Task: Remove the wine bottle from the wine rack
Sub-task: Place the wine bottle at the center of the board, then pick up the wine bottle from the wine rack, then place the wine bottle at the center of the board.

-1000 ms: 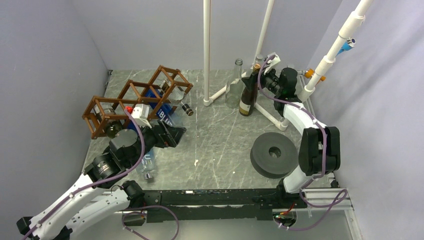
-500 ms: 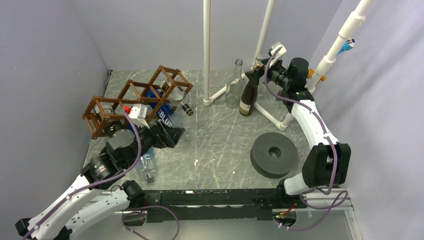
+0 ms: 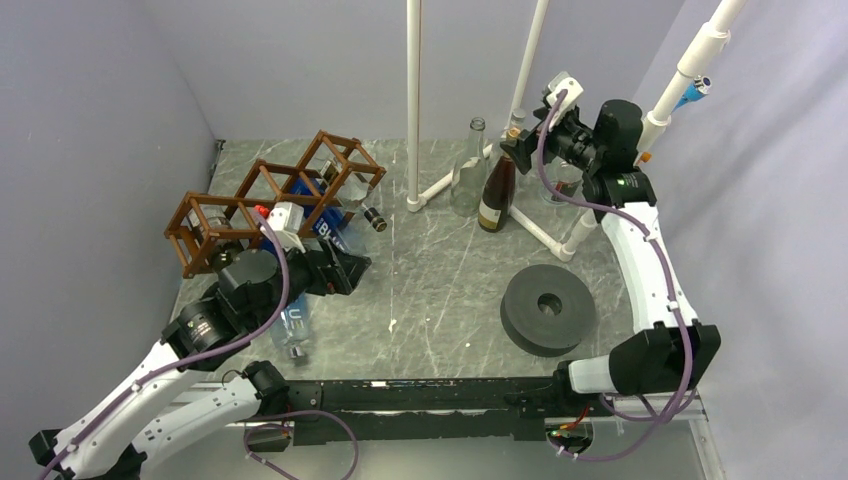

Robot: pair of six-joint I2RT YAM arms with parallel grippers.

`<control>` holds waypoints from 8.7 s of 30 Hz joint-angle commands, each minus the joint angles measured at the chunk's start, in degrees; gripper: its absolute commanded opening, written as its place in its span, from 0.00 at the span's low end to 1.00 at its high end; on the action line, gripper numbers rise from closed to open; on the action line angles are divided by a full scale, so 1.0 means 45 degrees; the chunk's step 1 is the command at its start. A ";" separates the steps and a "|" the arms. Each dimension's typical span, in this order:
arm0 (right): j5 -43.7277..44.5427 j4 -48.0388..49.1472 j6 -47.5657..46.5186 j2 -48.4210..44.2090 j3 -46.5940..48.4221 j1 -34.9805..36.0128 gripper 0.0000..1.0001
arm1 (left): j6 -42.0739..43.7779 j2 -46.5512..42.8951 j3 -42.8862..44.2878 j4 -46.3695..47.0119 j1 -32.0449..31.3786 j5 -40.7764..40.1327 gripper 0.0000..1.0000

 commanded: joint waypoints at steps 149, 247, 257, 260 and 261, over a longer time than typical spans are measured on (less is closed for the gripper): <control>-0.6417 -0.5767 -0.4043 -0.4495 -0.6967 -0.0359 1.00 | -0.4249 1.1815 -0.0452 -0.4920 0.3683 -0.7488 0.55; -0.7148 -0.6054 -0.4289 -0.5376 -0.7025 -0.0221 1.00 | -0.8282 0.4991 -0.0850 -0.6878 -0.2523 -0.0544 0.00; -0.7153 -0.6007 -0.4268 -0.5396 -0.7060 -0.0235 1.00 | -0.7287 0.4523 -0.0329 -0.7183 -0.2517 0.1331 0.00; -0.7160 -0.5980 -0.4258 -0.5405 -0.7065 -0.0234 1.00 | -0.6947 0.4603 -0.0102 -0.7309 -0.2517 0.1786 0.00; -0.7159 -0.5977 -0.4258 -0.5398 -0.7079 -0.0234 1.00 | -0.6833 0.4642 -0.0021 -0.7331 -0.2527 0.1911 0.00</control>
